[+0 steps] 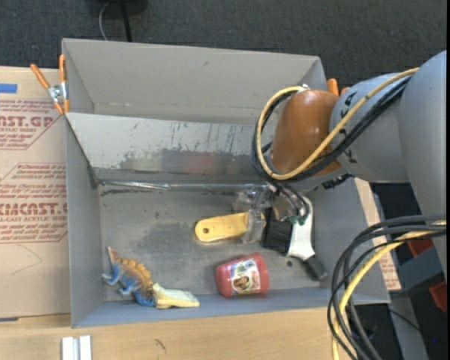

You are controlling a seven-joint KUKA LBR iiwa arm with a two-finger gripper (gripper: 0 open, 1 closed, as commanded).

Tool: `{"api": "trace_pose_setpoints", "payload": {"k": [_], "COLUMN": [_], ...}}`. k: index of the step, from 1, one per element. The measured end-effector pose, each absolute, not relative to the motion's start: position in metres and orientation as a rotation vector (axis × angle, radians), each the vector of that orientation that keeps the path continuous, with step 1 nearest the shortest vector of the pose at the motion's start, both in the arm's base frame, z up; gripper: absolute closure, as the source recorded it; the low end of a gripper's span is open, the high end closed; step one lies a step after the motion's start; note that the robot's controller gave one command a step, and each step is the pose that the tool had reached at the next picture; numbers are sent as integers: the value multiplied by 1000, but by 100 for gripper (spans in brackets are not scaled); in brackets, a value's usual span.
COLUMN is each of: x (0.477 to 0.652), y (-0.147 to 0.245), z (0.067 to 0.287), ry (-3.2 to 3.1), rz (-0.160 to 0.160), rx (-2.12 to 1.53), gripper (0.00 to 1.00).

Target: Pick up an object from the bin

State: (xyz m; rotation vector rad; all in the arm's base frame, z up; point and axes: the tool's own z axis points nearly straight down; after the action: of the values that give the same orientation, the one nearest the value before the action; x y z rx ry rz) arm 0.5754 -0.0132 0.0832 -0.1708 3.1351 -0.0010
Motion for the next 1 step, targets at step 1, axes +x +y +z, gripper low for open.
{"api": "trace_pose_setpoints", "payload": {"k": [1], "x": [576], "y": [-13], "z": [87], "ry": [3134], "rz": [-1], "rx": [-171], "gripper": [100]}}
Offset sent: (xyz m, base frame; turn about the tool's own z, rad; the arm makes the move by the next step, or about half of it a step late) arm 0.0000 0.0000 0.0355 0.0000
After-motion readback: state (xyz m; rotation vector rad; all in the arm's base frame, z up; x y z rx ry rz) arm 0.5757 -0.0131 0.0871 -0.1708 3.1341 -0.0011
